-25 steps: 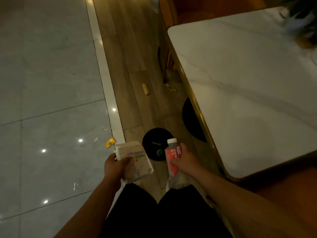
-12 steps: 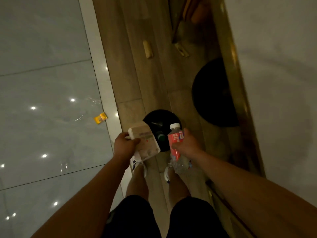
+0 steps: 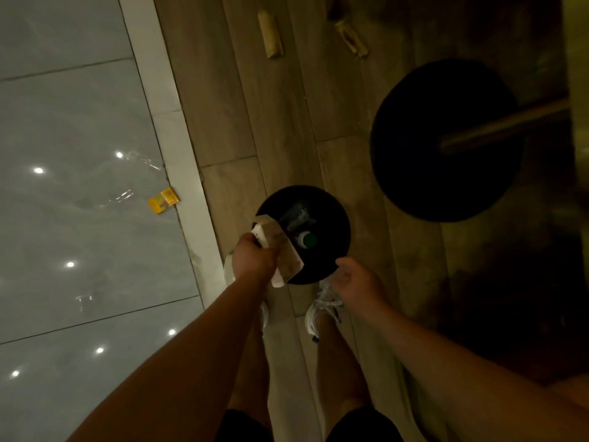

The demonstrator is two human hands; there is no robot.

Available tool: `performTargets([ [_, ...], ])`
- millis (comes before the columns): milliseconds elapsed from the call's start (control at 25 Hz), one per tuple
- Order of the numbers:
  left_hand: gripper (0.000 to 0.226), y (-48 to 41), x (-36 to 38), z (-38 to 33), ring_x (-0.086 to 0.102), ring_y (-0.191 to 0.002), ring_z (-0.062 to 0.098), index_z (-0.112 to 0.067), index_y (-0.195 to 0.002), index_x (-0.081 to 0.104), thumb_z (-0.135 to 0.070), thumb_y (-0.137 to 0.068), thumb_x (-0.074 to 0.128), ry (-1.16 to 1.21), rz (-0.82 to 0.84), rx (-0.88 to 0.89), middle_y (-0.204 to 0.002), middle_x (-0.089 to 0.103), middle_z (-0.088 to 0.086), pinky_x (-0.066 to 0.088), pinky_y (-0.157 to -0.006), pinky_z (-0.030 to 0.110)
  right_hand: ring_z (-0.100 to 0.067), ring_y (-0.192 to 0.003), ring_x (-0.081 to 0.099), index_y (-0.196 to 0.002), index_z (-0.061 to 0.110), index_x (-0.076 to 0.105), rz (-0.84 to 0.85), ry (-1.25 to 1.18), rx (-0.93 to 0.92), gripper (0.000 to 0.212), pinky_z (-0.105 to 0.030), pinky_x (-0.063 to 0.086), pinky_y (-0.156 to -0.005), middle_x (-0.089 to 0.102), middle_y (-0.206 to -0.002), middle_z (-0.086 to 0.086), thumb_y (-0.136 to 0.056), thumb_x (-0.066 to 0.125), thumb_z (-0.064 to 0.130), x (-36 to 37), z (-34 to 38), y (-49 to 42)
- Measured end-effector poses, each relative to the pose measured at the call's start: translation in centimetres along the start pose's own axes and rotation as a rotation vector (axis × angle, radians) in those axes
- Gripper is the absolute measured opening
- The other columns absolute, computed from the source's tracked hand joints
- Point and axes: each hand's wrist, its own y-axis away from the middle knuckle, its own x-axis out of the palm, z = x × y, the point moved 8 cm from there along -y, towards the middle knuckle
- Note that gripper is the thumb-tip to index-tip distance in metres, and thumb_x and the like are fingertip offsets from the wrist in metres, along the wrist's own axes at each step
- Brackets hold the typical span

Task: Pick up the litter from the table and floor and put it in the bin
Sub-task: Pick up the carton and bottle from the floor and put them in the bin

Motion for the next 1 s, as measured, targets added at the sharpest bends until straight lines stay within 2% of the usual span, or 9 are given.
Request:
performTargets([
  [120, 0.046, -0.3, 1.2, -0.8, 0.065, -0.108, 0.031, -0.013, -0.127, 0.055, -0.027, -0.085, 0.070, -0.094, 0.032, 0.071, -0.121, 0.068, 0.011, 0.054, -0.093, 0.044, -0.026, -0.105, 0.062, -0.119, 0.016, 0.059, 0.029, 0.046, 0.025, 0.035, -0.038, 0.051, -0.090, 0.065, -0.116, -0.008, -0.085, 0.064, 0.023, 0.3, -1.6, -0.8],
  [240, 0.061, -0.7, 2.2, -1.2, 0.062, -0.118, 0.030, -0.014, -0.141, 0.047, -0.027, -0.086, 0.069, -0.152, 0.087, 0.106, -0.134, 0.061, 0.010, 0.053, -0.097, 0.042, -0.022, -0.100, 0.061, -0.129, 0.015, 0.054, 0.030, 0.028, -0.004, 0.042, -0.031, 0.048, -0.085, 0.064, -0.109, -0.006, -0.088, 0.061, 0.021, 0.0, -0.7, -2.4],
  [320, 0.062, -0.5, 2.5, -1.4, 0.061, -0.118, 0.028, -0.014, -0.143, 0.044, -0.024, -0.087, 0.067, -0.209, 0.109, 0.124, -0.136, 0.060, 0.009, 0.053, -0.096, 0.038, -0.021, -0.093, 0.061, -0.131, 0.017, 0.051, 0.039, 0.028, -0.042, 0.045, -0.028, 0.046, -0.077, 0.063, -0.104, -0.005, -0.087, 0.060, 0.023, -0.1, 0.3, -3.3],
  [520, 0.051, 1.1, 1.5, -0.9, 0.063, -0.109, 0.025, -0.015, -0.136, 0.050, -0.017, -0.086, 0.064, -0.309, 0.119, 0.156, -0.127, 0.063, 0.009, 0.048, -0.080, 0.028, -0.027, -0.099, 0.062, -0.126, 0.019, 0.053, 0.028, 0.090, -0.125, 0.043, -0.033, 0.050, -0.079, 0.064, -0.111, -0.008, -0.085, 0.061, 0.025, -1.0, 2.7, -3.2],
  [720, 0.038, 5.7, -1.3, -1.2, 0.054, -0.088, 0.013, -0.016, -0.125, 0.058, -0.017, -0.087, 0.063, -0.354, 0.096, 0.198, -0.112, 0.067, 0.006, 0.043, -0.077, 0.026, -0.025, -0.100, 0.061, -0.123, 0.020, 0.055, 0.031, 0.165, -0.145, 0.040, -0.033, 0.050, -0.081, 0.063, -0.113, -0.005, -0.084, 0.061, 0.029, -2.7, 3.7, 0.5],
  [880, 0.035, 10.7, -4.3, -1.9, 0.061, -0.081, 0.015, -0.016, -0.119, 0.062, -0.023, -0.086, 0.064, -0.373, 0.118, 0.231, -0.094, 0.064, -0.002, 0.049, -0.074, 0.028, -0.026, -0.096, 0.062, -0.108, 0.016, 0.060, 0.063, 0.223, -0.163, 0.027, -0.039, 0.051, -0.084, 0.064, -0.107, -0.007, -0.085, 0.060, 0.029, -3.8, 4.0, 5.4],
  [1000, 0.036, 16.1, -7.3, -2.7, 0.067, -0.089, 0.019, -0.019, -0.118, 0.063, -0.026, -0.083, 0.065, -0.365, 0.139, 0.237, -0.102, 0.071, 0.003, 0.052, -0.079, 0.028, -0.025, -0.100, 0.062, -0.101, 0.018, 0.063, 0.080, 0.224, -0.201, 0.021, -0.036, 0.049, -0.088, 0.066, -0.108, -0.006, -0.083, 0.061, 0.027, -5.0, 4.5, 10.0],
])
